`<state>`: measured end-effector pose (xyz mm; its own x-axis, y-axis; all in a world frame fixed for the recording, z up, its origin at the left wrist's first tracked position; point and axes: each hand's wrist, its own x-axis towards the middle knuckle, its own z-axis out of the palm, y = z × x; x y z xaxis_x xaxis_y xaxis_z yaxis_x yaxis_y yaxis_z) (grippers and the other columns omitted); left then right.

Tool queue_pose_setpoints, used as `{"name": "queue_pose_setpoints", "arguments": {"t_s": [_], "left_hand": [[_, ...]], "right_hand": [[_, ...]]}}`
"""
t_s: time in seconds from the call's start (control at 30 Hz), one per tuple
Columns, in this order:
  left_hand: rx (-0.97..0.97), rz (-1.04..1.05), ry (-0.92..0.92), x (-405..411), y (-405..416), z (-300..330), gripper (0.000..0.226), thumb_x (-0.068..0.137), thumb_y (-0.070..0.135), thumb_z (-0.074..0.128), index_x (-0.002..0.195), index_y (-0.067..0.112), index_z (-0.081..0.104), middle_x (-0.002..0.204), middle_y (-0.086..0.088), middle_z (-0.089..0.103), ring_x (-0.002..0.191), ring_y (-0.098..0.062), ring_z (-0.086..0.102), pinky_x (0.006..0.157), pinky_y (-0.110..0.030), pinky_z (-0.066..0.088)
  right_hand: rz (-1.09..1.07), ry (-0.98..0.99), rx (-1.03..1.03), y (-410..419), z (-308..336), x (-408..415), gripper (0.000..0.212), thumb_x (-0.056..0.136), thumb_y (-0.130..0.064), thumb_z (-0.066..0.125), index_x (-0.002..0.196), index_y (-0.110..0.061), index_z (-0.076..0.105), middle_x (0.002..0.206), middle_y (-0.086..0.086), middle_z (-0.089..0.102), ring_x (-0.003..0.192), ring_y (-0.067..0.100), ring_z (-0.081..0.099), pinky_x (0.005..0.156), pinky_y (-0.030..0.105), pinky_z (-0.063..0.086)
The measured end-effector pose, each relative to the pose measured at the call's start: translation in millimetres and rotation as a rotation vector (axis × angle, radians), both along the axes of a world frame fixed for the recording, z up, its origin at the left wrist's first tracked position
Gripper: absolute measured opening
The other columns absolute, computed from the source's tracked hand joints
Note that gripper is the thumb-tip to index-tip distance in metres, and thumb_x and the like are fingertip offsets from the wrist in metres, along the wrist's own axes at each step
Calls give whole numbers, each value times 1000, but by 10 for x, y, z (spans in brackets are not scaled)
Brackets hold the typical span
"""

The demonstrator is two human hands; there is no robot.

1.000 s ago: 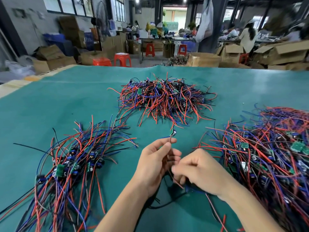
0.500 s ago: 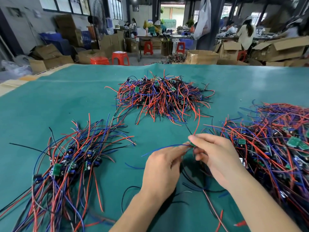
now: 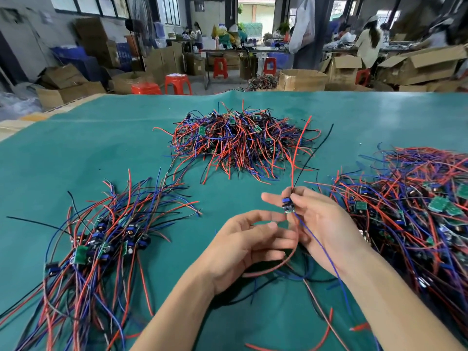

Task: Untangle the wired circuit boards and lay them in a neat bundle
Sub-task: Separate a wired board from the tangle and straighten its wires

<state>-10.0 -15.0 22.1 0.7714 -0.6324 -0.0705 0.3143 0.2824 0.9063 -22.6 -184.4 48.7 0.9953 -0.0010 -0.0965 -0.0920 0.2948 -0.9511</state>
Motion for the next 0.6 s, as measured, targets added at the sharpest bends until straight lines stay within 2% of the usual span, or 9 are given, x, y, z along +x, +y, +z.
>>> {"name": "queue_pose_setpoints", "arguments": {"t_s": [0.07,0.17,0.2,0.27,0.33,0.37,0.43,0.5,0.6], "left_hand": [[-14,13,-11,1,-5,-6,29,96,17,61,123,8,56,116,-22,70,96,-25,72,75,-28,58],[-47,86,-46,8,-27,-26,31,93,21,63,117,4,55,117,-22,69,97,-30,70,72,-30,57],[-47,99,-62,10,-37,-38,31,92,21,63,116,2,56,114,-21,69,94,-29,70,71,-29,56],[-30,118,-84,10,-53,-61,25,92,21,63,108,2,61,100,-16,69,80,-22,66,69,-25,53],[-20,137,-100,11,-61,-70,15,91,21,63,89,7,66,83,-11,64,64,-15,52,62,-22,44],[-15,143,-102,14,-59,-68,17,91,21,63,80,9,66,76,-10,58,61,-14,43,59,-22,37],[9,149,-105,24,-53,-61,22,91,20,63,72,10,64,70,-9,52,57,-14,36,56,-24,30],[16,133,-105,31,-43,-54,19,91,19,64,74,8,65,68,-6,58,56,-12,36,54,-22,29],[45,98,-112,35,-40,-54,20,87,23,66,88,3,65,67,-5,64,56,-12,36,53,-23,26]], "right_hand": [[11,-25,15,29,-8,-15,21,103,-9,41,91,-15,56,120,11,75,78,22,66,60,33,38],[11,-39,9,108,-32,-35,16,104,-9,44,93,-15,54,122,8,75,89,33,71,64,37,41],[12,-31,4,145,-43,-41,16,104,-9,45,93,-15,55,121,8,75,89,32,71,61,35,41],[3,-17,18,217,-69,-51,16,102,-6,47,91,-13,57,116,10,76,76,26,63,53,29,38],[-44,-46,52,257,-89,-55,16,99,-2,52,89,-7,63,110,15,77,66,23,52,48,29,43],[-85,-73,42,262,-95,-56,15,98,0,55,89,-4,66,106,18,77,63,23,54,48,29,47],[-181,-121,-39,249,-111,-51,13,95,1,62,87,-1,72,96,18,77,65,23,65,52,26,53],[-273,-149,-139,224,-148,-32,14,93,-3,69,82,-6,75,84,13,78,69,18,70,59,27,56],[-420,-229,-506,159,-227,7,18,92,-17,74,75,-13,75,72,4,75,68,15,66,69,38,55]]}}
